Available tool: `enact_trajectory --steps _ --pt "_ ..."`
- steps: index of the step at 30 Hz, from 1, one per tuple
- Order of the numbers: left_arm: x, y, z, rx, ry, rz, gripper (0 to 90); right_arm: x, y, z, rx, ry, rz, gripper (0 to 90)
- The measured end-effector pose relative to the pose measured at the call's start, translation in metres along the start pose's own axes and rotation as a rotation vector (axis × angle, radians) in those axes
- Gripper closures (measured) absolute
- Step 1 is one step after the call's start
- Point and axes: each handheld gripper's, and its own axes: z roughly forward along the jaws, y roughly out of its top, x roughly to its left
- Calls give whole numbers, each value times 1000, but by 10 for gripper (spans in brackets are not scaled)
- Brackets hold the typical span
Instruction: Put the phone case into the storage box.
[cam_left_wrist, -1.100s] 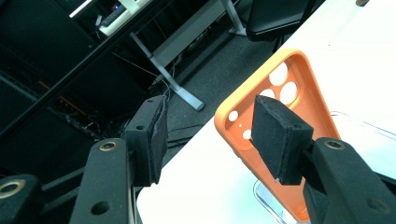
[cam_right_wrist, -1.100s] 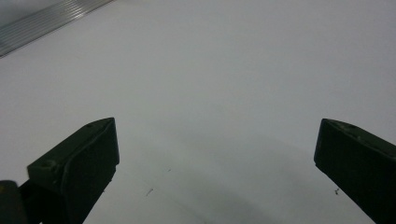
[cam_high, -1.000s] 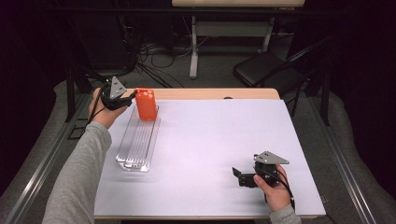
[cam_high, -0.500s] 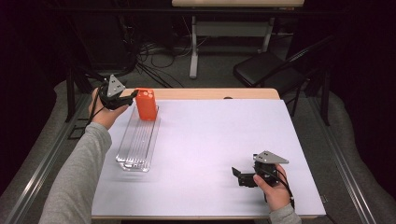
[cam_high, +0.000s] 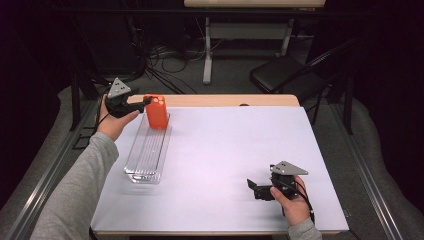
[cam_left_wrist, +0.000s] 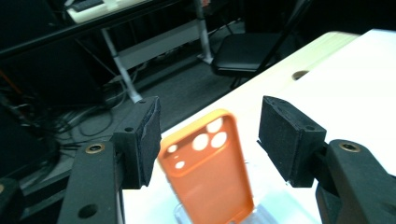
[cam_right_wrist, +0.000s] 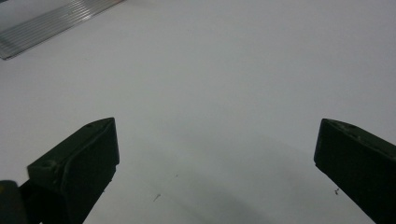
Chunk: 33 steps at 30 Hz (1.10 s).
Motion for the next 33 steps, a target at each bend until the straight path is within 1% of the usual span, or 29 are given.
enact_trajectory --steps 3,5,11,13,15,18,20,23,25,26,28,31,33 --pt "-2 2 -2 -1 -18 -13 388 0 0 0 -2 0 -1 0" --pt "-3 3 -4 -5 -34 -35 388 -1 0 0 -9 -3 -2 0" --pt "-5 8 -10 -42 -72 -111 388 -2 0 -1 -6 -3 -1 0" --pt "-6 9 -12 -45 -81 -127 388 -2 0 -1 -2 -2 -3 0" --pt "-5 9 -13 -37 -84 -147 371 -2 0 -2 -3 -1 -3 0" --pt "-6 11 -15 -33 -87 -151 359 -2 0 -2 -3 -1 -4 0" --pt "-5 13 -17 -33 -97 -167 334 -2 0 -2 -3 -2 -4 0" --pt "-4 16 -20 -31 -110 -166 303 -1 0 -1 -6 -2 -5 0" --pt "-4 17 -22 -20 -128 -157 251 -1 0 -1 -4 -1 -2 0" --pt "-4 17 -23 -18 -129 -158 241 -1 0 -1 -5 -1 -1 0" --pt "-3 18 -25 -27 -133 -178 226 -1 0 -1 -5 -2 -1 0" --pt "-2 19 -28 -27 -130 -189 203 -1 0 -2 -4 -1 -6 0" --pt "-1 20 -31 -34 -136 -216 196 -1 0 -1 -4 -1 -6 0"
